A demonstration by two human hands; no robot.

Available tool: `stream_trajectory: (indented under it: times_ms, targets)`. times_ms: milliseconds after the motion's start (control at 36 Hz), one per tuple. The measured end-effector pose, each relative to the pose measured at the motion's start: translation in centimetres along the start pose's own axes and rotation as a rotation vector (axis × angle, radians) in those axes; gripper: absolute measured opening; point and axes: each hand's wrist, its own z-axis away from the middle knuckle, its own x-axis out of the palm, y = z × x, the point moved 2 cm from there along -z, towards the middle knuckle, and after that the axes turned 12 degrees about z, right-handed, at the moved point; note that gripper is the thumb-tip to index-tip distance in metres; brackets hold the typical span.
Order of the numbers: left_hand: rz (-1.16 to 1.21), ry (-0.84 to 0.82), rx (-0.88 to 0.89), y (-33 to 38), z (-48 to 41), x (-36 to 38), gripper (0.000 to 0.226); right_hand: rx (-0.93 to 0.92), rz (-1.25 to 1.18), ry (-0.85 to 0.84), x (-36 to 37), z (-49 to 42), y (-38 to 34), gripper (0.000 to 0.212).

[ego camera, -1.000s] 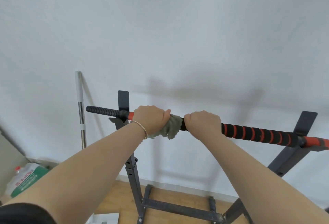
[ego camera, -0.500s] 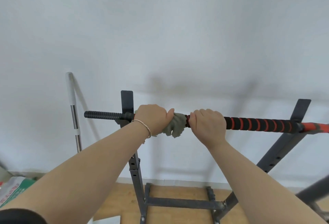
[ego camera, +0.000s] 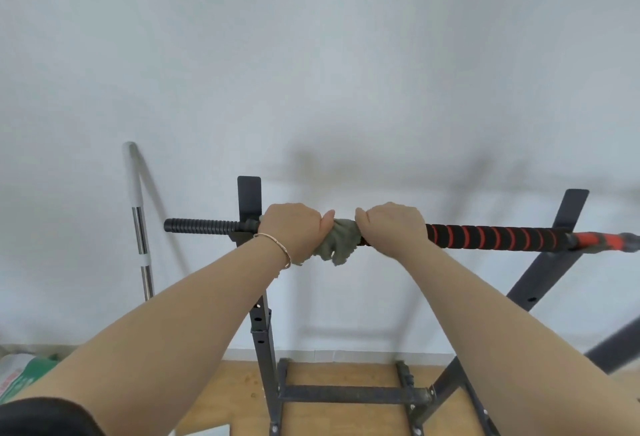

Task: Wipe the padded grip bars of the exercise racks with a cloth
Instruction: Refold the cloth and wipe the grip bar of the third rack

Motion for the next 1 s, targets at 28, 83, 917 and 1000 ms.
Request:
stream_trajectory:
  times_ms: [28, 83, 917, 1000]
  targets:
    - [0.006, 0.004, -0.029, -0.5, 0.1, 0.0, 0.053, 0.040, 0.019, 0.142, 0.2, 1.0, -0.5, 0.039]
    - [-0.003, 0.005, -0.039, -0.9, 0.1, 0.1, 0.048, 0.164, -0.097, 0.339, 0.3, 2.1, -0.9, 0.042]
    - [0.140, -0.246, -0.120, -1.6, -1.0, -1.1, 0.053, 0.162, -0.206, 0.440, -0.4, 0.7, -2.4, 0.046]
    - [0.145, -0.262, -0.067, -2.2, -0.9, -1.3, 0.055, 0.189, -0.221, 0.375, -0.4, 0.4, -2.3, 0.045]
